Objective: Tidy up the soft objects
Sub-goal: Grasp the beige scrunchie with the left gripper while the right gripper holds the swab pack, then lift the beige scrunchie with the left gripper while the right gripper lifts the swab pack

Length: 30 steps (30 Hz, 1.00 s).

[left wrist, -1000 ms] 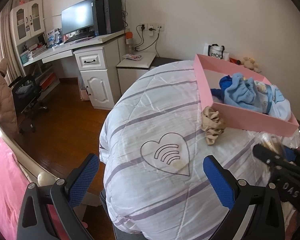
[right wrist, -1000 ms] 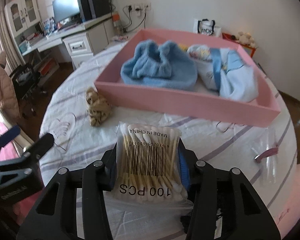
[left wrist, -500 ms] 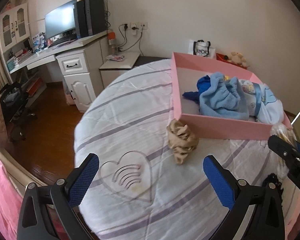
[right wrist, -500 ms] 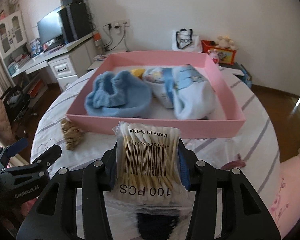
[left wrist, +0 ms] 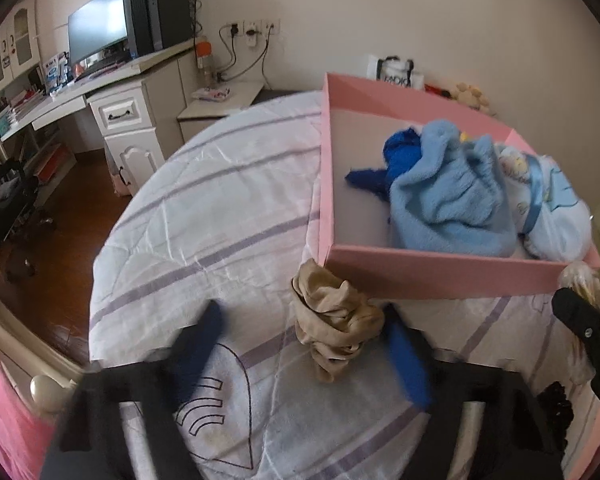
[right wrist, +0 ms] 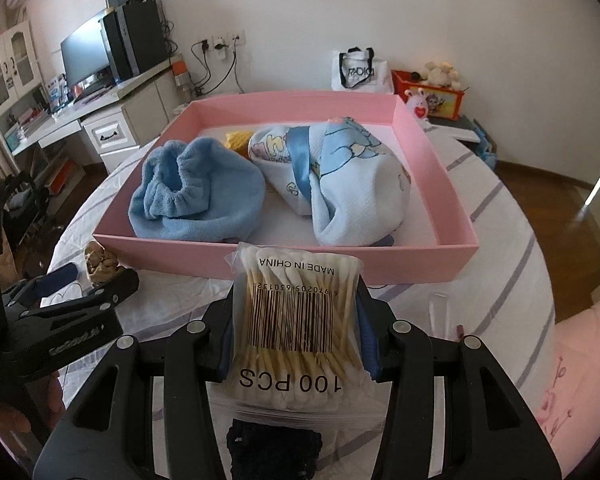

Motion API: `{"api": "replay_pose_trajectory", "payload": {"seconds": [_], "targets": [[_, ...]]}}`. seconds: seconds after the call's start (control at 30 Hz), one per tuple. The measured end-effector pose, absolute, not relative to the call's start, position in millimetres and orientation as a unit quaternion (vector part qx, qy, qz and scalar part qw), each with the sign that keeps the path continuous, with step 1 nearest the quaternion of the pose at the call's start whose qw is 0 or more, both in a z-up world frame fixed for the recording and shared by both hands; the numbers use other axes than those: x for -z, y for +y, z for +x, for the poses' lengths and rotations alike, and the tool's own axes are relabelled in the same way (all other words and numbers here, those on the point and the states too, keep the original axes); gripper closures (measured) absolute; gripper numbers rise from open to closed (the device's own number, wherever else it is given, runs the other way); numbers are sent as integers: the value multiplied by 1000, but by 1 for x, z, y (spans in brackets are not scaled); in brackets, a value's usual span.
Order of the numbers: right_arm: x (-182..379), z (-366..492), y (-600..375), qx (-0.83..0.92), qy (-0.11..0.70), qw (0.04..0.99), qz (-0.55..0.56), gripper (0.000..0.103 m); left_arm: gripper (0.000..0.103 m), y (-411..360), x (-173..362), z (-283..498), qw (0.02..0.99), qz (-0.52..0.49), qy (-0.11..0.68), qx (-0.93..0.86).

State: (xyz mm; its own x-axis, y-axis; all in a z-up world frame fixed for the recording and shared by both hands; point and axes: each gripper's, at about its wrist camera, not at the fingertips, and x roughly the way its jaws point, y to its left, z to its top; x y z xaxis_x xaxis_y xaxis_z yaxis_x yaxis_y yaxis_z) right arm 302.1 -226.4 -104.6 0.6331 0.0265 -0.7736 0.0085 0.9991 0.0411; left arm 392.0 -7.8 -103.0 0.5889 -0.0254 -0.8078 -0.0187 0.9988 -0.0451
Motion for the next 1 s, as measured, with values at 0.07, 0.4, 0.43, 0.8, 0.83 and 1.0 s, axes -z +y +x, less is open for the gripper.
{"api": "replay_pose_trajectory", "payload": {"seconds": [0.07, 0.4, 0.43, 0.8, 0.83, 1.0], "targets": [[107, 304, -227, -6, 431, 902, 21, 58, 60, -8, 104, 393, 894, -16, 447, -6], [107, 303, -230, -12, 428, 903, 20, 58, 80, -18, 96, 386, 898, -12, 441, -7], [106, 303, -230, -12, 427, 904, 21, 58, 80, -18, 94, 383, 898, -11, 439, -6], [92, 289, -241, -10, 411, 911, 27, 58, 80, -37, 69, 350, 909, 5, 416, 3], [90, 286, -242, -10, 409, 912, 28, 58, 80, -39, 66, 346, 910, 6, 414, 5], [85, 277, -247, -12, 402, 915, 31, 58, 80, -45, 54, 330, 915, 13, 402, 11]]}}
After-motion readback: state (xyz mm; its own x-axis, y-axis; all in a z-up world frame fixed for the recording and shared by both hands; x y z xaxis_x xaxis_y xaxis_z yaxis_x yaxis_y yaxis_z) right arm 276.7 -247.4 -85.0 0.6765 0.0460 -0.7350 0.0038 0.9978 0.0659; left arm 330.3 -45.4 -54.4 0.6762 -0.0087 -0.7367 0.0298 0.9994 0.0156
